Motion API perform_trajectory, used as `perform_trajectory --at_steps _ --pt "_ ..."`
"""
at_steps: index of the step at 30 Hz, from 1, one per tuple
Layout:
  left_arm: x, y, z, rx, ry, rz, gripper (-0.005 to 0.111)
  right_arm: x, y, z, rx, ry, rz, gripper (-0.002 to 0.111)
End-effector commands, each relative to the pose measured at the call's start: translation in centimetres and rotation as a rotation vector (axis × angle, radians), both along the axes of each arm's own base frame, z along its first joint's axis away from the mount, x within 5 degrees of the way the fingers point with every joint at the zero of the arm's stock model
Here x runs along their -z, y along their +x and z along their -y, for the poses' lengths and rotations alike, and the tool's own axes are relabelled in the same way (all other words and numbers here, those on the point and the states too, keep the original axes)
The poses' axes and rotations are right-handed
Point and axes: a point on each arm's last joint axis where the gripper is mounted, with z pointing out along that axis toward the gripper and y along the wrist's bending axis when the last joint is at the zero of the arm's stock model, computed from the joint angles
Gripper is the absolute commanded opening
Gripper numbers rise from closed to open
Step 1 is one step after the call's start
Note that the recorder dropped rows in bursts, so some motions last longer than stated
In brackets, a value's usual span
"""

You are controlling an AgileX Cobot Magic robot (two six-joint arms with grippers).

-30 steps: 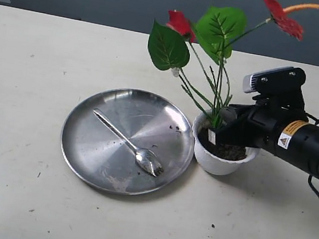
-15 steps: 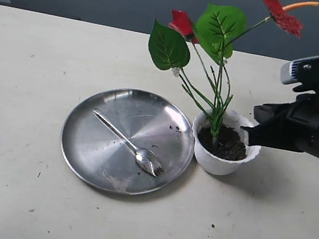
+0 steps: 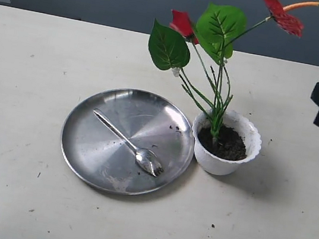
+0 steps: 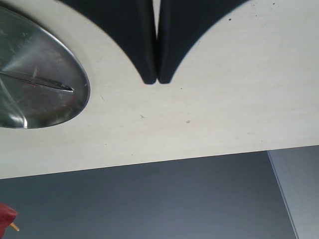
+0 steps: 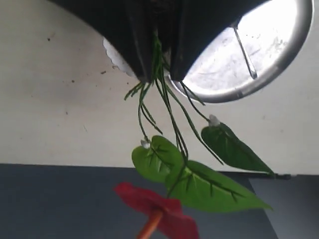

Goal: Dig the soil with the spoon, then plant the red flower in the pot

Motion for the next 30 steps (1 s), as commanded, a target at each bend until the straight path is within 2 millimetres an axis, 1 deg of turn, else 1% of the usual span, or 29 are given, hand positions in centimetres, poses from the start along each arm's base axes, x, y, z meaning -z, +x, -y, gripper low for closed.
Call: perform_trajectory --at_steps 1,7,10,13,16,18,24,30 --pt "-0.2 0.0 0.0 0.006 -0.006 0.017 0.001 -1.1 -1.4 0.5 -0.001 0.037 0.069 0.014" --pt "-0.2 0.0 0.0 0.006 -0.006 0.017 0.001 -1.9 -2.5 1.0 -0.002 0.06 0.124 0.014" --pt "-0.2 0.0 0.0 0.006 -0.006 0.017 0.001 -2.1 -2.7 1.2 -0.003 0.033 0.145 0.014" --pt "-0.2 0.0 0.0 0.006 -0.006 0.017 0.001 -1.8 -2.8 1.2 -0.004 0.025 0.111 0.014" --pt "-0.2 0.0 0.0 0.006 -0.006 0.017 0.001 -1.4 -3.6 2.0 0.034 0.015 0.079 0.014" --pt "-0.2 0.0 0.0 0.006 -0.006 0.017 0.001 -0.8 -4.4 2.9 0.094 0.018 0.087 0.014" --pt "-0.2 0.0 0.0 0.006 -0.006 0.017 0.001 2.8 -7.2 5.3 0.287 0.025 0.162 0.014" --pt "-0.2 0.0 0.0 0.006 -0.006 0.017 0.001 5.4 -9.3 6.3 0.407 -0.043 0.28 0.014"
